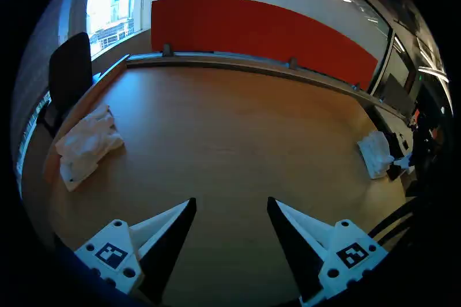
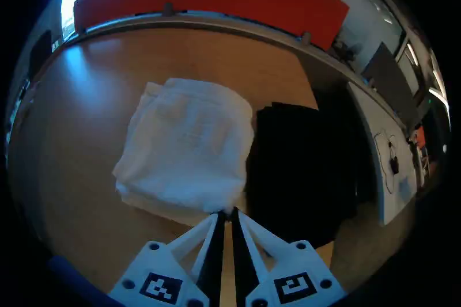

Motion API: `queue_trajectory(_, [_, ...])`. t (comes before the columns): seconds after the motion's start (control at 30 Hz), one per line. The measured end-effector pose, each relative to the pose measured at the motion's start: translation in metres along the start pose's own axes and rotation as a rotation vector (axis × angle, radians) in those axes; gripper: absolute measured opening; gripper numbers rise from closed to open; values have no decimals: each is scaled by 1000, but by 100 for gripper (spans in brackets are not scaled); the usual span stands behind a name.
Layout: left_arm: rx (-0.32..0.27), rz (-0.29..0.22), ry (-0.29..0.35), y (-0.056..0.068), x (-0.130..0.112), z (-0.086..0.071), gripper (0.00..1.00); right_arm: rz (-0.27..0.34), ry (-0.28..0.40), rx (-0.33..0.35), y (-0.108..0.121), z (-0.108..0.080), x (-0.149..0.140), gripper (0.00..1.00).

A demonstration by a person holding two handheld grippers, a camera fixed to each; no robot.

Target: Fold towel

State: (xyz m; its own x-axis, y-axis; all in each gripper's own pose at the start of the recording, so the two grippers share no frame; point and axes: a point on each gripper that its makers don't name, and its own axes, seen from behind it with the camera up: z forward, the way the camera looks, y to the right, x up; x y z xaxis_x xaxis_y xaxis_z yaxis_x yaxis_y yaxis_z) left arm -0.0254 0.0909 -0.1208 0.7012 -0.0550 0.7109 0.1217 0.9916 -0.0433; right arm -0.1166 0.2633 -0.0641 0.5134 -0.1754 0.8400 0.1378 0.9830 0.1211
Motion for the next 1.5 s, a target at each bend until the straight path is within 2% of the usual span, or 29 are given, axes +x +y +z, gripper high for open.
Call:
queue_trajectory(0.13, [-2,3,4,1,1,-1,91,-1,1,-7,1,-1,0,13])
queue_trajectory(0.4, [-3,-1,7,0,1,-2,91,1,2,-22,5,-5,-2,34])
queue_trajectory(0.47, [-4,-2,8,-1,2,-2,91,3,2,-26,6,-6,-3,43])
queue_trajectory(0.53, [-5,-2,9,0,2,-2,91,4,3,-32,7,-7,-3,62])
queue_trajectory(0.8, [-9,-2,13,1,3,-3,91,8,17,-42,7,-13,-4,70])
queue_trajectory(0.87, [-10,-3,15,1,3,-3,91,13,22,-40,6,-15,-4,80])
queue_trajectory(0.93, [-12,-3,17,1,4,-4,91,16,26,-39,5,-16,-4,84])
queue_trajectory(1.17, [-14,-1,25,1,6,-6,91,24,43,-48,4,-20,-1,84])
queue_trajectory(1.5, [-19,-2,33,-1,8,-7,91,51,116,-59,-1,-33,12,84])
